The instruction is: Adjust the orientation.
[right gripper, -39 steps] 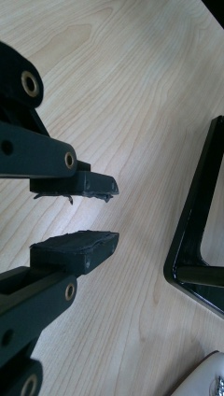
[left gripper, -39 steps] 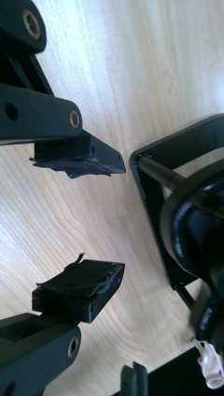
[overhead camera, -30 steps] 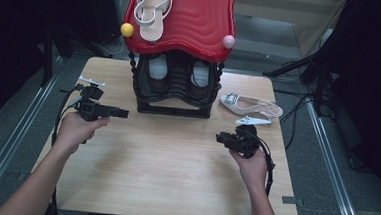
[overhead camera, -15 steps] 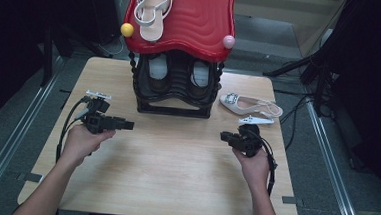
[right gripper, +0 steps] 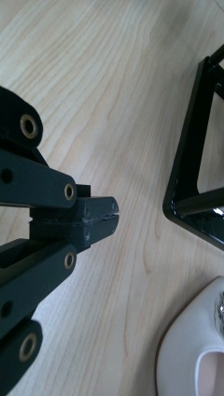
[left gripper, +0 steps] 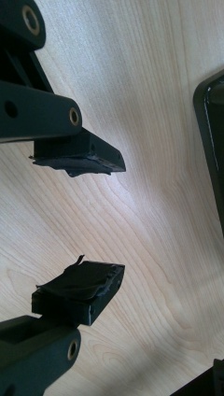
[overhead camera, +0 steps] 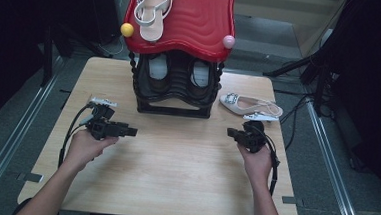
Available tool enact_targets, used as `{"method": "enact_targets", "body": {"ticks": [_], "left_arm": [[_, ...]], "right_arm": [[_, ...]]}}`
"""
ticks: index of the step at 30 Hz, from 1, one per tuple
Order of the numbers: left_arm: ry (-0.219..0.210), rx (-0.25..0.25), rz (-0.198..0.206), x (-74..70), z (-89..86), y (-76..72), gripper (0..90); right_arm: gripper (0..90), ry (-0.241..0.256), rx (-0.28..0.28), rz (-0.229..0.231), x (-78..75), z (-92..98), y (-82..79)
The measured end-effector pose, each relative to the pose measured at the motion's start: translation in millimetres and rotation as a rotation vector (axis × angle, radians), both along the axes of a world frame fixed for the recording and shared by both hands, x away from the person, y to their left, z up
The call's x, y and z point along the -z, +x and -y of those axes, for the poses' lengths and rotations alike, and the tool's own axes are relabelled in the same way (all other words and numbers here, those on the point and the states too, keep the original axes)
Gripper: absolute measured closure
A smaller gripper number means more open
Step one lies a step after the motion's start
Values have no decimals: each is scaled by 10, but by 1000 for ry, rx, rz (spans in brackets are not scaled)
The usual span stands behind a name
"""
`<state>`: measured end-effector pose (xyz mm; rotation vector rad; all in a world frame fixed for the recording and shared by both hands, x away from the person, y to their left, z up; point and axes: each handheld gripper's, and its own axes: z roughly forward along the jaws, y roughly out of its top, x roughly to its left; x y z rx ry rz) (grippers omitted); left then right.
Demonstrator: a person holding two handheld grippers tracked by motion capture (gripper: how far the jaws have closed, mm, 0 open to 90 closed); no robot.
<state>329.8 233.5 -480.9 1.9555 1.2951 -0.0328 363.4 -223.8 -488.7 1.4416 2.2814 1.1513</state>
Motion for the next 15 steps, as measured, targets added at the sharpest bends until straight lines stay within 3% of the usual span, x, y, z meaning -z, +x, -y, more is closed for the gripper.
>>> {"method": "enact_targets", "body": {"ticks": [6,15], "left_arm": [[1,7,-10,8,9,1,448],[8,25,-6,29,65,9,451]], "right_arm": [[900,-14,10,21,-45,60,140],[900,-39,80,40,-21,139,421]]}}
